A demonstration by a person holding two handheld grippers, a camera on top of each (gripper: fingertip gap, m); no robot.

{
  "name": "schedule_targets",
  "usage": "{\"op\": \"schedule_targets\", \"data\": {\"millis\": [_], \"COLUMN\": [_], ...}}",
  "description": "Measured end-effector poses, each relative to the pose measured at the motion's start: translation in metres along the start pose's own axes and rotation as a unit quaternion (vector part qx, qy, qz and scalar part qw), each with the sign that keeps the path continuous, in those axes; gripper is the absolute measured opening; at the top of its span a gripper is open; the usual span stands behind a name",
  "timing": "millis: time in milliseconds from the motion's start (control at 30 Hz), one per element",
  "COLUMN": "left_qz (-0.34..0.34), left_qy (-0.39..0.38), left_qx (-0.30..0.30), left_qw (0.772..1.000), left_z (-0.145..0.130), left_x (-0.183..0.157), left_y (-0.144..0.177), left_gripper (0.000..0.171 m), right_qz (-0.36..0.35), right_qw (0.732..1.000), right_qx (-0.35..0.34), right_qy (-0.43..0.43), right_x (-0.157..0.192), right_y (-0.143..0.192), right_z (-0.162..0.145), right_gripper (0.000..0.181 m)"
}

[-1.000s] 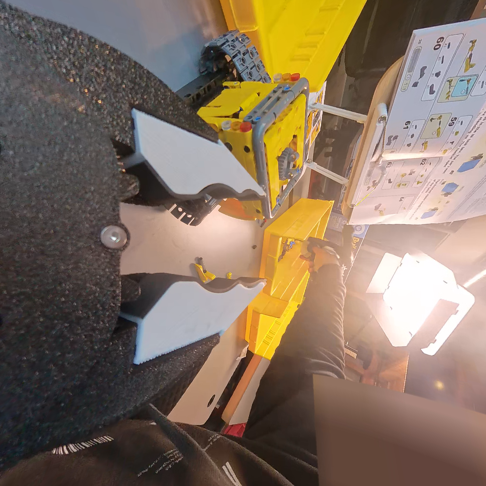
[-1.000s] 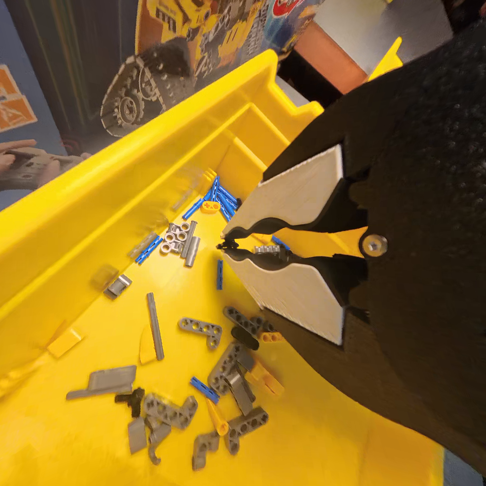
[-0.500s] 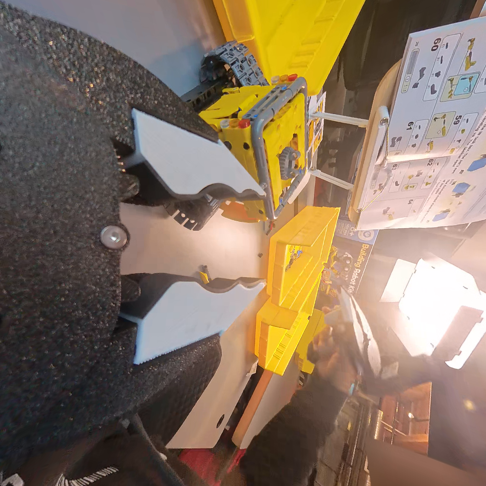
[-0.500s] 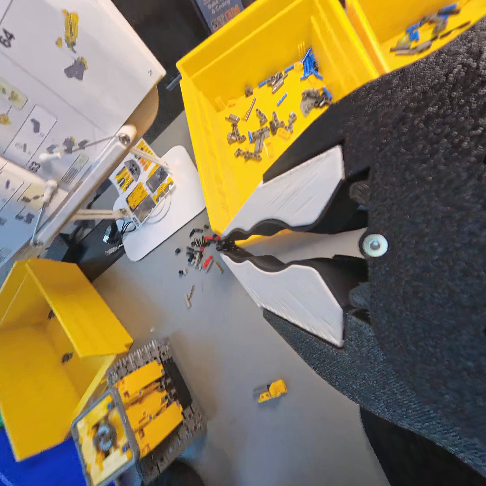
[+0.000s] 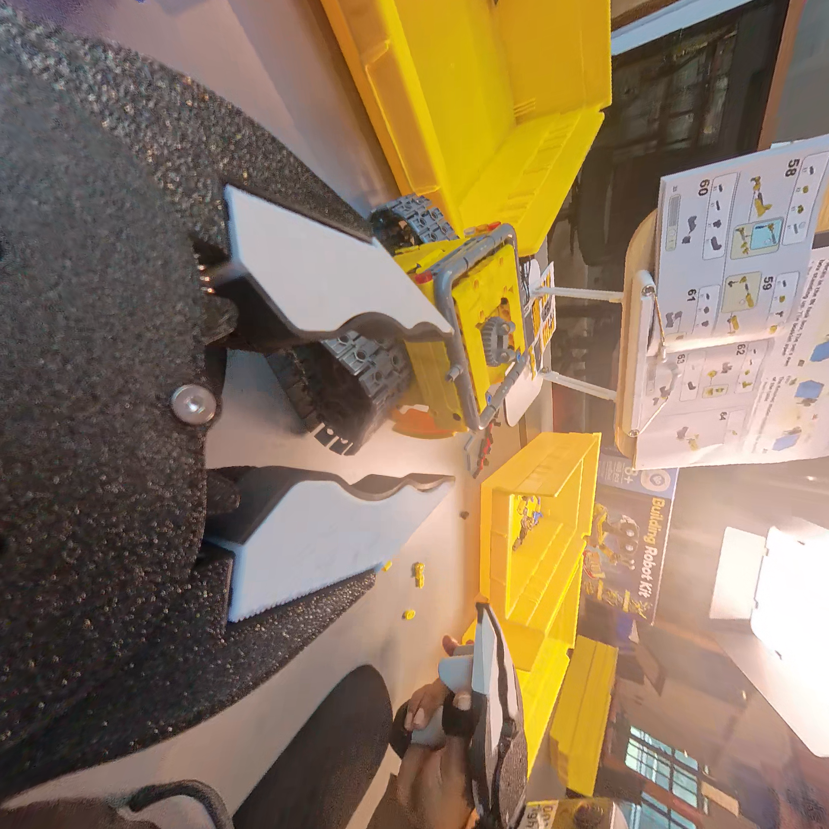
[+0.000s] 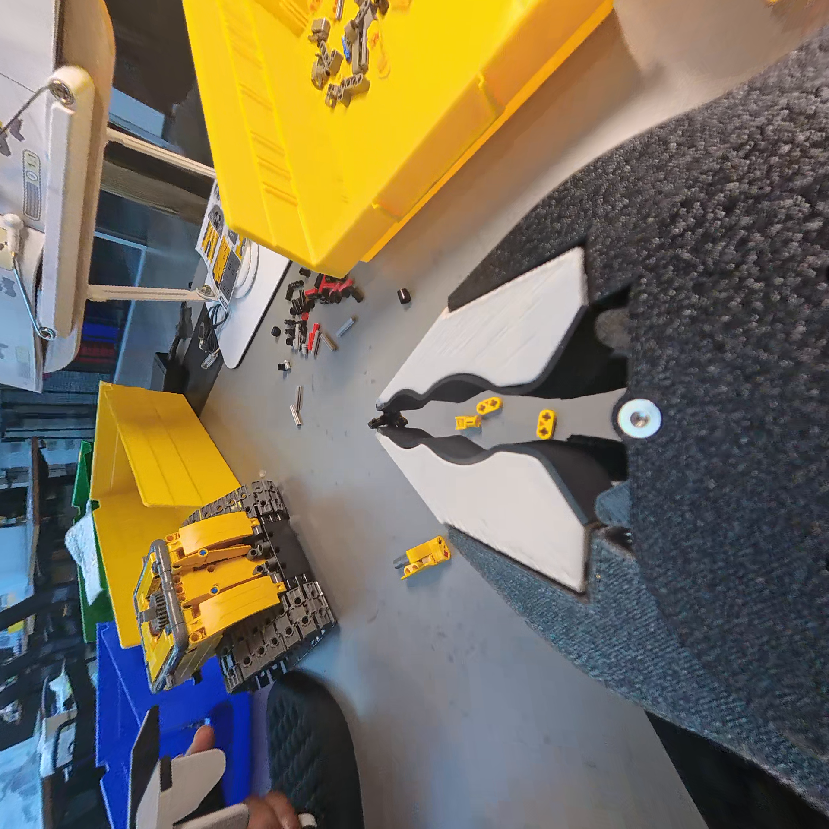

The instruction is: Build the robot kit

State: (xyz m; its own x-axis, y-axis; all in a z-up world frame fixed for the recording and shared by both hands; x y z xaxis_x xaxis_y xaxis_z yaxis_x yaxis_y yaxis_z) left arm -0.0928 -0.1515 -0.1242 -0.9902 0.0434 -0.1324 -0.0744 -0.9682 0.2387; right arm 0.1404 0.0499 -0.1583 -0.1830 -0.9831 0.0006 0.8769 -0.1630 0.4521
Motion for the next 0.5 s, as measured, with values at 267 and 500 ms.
{"op": "schedule_targets", "data": {"millis": [267, 500], "left_qz": [0.013, 0.014], "left_qy": [-0.008, -0.001], "left_qx": [0.033, 0.037], "left_qw": [0.999, 0.999], "left_z": [-0.01, -0.012], "left_x": [0.001, 0.003], "left_y": [-0.01, -0.012], "left_gripper": [0.059, 0.06], "right_qz": [0.036, 0.053], "right_qw": [0.999, 0.997], "right_qx": [0.01, 0.03], "right_qy": [0.024, 0.052], "right_x": [0.008, 0.017], "right_y": [-0.01, -0.015], "right_z": [-0.007, -0.01], "right_gripper": [0.007, 0.007]}}
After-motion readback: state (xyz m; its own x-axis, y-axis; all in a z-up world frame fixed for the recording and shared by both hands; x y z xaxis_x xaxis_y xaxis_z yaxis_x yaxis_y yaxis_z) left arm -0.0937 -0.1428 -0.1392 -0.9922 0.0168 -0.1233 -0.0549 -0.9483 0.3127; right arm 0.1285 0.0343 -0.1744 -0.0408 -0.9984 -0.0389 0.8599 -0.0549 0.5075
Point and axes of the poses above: each gripper's, where its closed fingertips meet, y back along the fingers, z out of its top, x = y × z across the jaws, the point moved 4 cm from there along y, back along the fingers, and after that the axes turned 11 degrees about x, right-handed, at the moved point
